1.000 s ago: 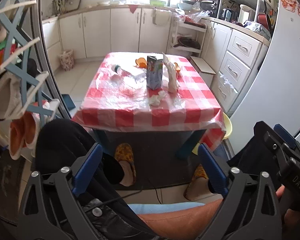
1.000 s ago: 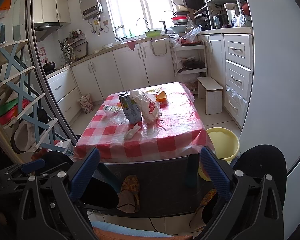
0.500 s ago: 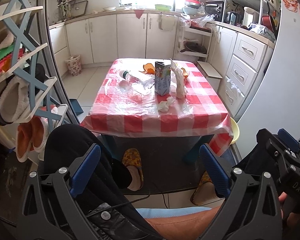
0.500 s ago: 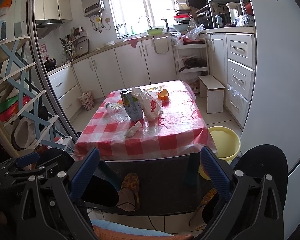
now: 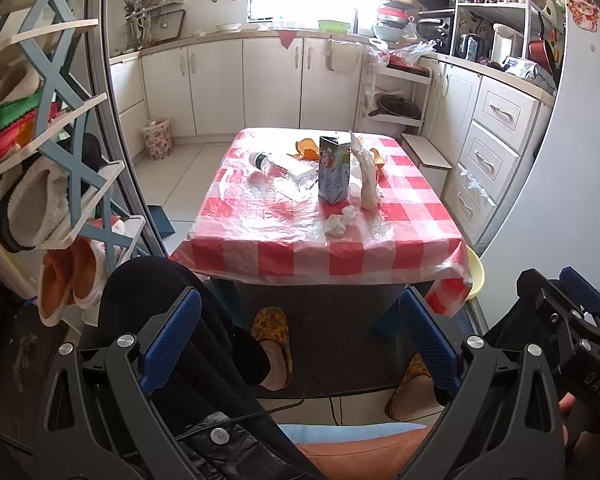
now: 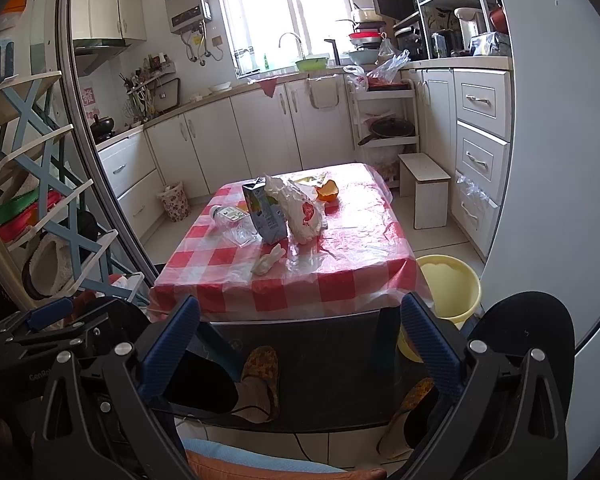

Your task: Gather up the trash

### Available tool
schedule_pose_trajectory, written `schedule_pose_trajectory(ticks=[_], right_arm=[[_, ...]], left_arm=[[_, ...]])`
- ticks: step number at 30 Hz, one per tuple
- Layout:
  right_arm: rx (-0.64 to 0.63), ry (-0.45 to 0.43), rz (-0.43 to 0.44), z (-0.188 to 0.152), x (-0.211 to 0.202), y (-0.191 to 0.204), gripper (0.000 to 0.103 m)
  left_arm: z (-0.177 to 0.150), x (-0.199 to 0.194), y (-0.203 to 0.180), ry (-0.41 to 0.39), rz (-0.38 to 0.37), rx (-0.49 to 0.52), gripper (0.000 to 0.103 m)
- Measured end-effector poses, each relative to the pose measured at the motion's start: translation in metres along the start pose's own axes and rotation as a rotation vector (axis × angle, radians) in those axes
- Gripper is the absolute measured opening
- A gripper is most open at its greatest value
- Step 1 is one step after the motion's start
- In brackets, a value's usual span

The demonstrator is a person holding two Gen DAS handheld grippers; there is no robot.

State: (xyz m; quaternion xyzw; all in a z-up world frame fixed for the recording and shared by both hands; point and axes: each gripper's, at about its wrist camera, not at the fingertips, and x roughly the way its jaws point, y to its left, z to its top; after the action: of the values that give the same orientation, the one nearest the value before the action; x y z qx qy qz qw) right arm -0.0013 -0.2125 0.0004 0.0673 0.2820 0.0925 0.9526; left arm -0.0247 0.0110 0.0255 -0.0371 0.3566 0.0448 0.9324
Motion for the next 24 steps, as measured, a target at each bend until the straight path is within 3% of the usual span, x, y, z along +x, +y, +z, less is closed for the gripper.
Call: schedule_pose_trajectory(ticks=[18,24], right_arm=[[-0.004,-0.009,-0.003,0.0,-0.004,-0.001,0.097],[-0.011,-0.007,-0.007,0.0,-0.004,0.0,0.097]], left_arm=[[-0.001,-0.004,-0.002,-0.023,0.008,0.013,0.095],[0.002,0.007,0.003,0.006,-0.007,0.003,0.095]])
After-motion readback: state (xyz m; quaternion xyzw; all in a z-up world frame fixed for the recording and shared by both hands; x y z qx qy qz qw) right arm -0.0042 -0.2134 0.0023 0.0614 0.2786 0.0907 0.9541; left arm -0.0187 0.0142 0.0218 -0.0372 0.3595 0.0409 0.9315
